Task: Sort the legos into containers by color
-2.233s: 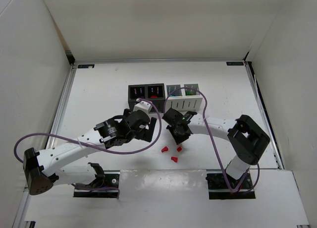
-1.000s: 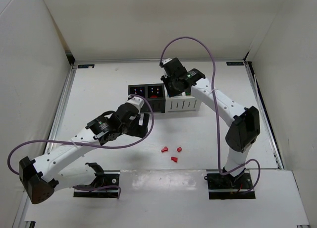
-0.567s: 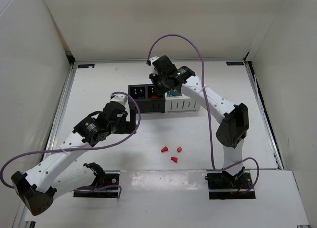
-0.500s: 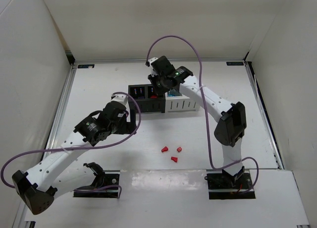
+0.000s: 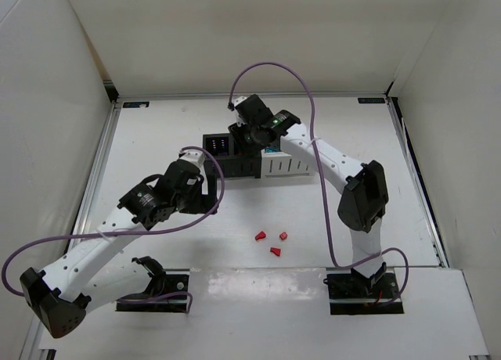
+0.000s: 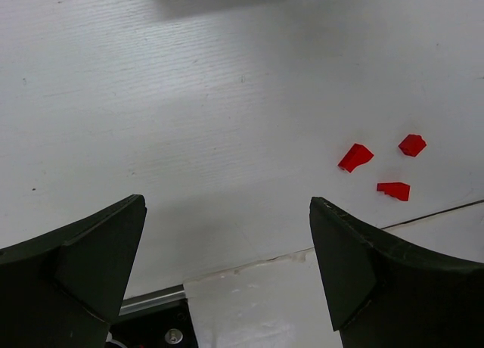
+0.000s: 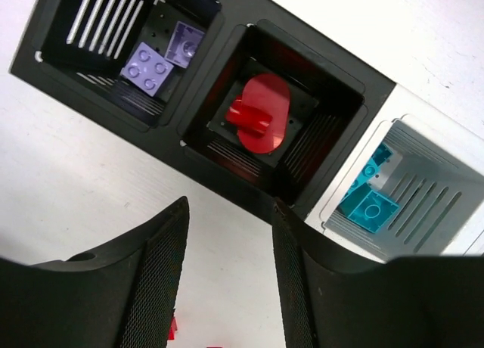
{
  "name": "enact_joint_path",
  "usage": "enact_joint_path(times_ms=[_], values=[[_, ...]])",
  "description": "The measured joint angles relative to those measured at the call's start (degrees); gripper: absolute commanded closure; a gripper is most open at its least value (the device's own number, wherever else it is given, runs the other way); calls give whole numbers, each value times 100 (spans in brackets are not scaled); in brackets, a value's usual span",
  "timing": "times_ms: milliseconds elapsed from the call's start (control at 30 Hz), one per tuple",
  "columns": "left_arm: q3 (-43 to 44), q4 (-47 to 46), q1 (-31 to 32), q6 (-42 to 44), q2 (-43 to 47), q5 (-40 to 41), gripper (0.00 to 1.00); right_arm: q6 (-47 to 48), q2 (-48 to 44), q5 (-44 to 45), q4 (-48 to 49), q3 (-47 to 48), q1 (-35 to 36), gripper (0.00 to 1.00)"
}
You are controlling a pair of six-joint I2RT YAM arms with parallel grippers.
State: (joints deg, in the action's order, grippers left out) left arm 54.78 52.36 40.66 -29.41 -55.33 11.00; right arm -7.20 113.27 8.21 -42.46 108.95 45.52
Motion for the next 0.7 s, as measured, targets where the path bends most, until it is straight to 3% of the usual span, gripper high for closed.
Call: enact_joint_path(times_ms=[167,300,500,567,700], values=[[-17,-11,9,48,0,-125,0,-76,-317,122,188,-295,48,48],[-55,-81,175,157,-155,-157,0,-297,-1257,424,446,-1427,44,48],[-52,-586,1163,542,-1147,-186,4,-752,-3156,654,688,-3185,-254,48],[-52,-885,1506,743,-1523,-225,12,-866,-3670,758,695,-3556,-407,48],[-122,-1580,1705,1213,-2074,-487,14,-1032,-4385,916,566,-3971,-501,48]])
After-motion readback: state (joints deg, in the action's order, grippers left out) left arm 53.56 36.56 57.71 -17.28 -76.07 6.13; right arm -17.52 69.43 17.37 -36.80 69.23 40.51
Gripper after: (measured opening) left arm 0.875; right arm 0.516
